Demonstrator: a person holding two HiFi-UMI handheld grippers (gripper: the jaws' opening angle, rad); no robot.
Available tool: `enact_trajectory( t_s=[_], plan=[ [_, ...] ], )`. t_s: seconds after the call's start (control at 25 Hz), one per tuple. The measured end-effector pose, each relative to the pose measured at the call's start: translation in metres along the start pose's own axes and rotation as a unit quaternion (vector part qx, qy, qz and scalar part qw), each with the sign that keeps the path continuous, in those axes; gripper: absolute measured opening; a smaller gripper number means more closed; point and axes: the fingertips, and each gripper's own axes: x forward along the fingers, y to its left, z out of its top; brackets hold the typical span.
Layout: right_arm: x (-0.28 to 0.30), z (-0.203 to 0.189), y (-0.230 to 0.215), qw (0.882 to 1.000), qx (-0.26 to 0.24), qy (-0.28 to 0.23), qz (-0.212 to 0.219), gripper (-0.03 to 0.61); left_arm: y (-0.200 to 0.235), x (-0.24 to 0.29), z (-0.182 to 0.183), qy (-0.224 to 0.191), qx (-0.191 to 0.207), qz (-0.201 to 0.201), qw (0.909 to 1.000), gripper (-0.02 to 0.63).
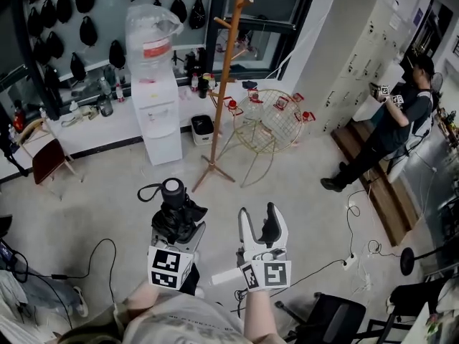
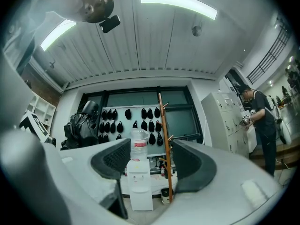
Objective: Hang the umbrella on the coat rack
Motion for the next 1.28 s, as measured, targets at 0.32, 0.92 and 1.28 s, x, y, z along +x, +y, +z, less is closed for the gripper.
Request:
enact_trajectory(
  t_s=[0.32, 0.92, 1.28],
  plan=[
    [0.068, -0.011, -0.028, 1.000, 0.001, 0.002, -0.009, 0.272, 0.034, 0.068, 0.031, -0.004, 0.006, -0.014, 0.9999, 0.308],
    [0.174, -0.032, -0.036, 1.000, 0.019, 0.006, 0.000, 0.272, 0.102, 0.152, 0.052, 0.013, 0.002, -0.046, 0.9989, 0.308],
    [0.199, -0.049, -0.056, 0.999, 0.032, 0.015, 0.013, 0.272, 0.106, 0.183, 0.038, 0.036, 0.000, -0.047, 0.9983, 0.307]
  ],
)
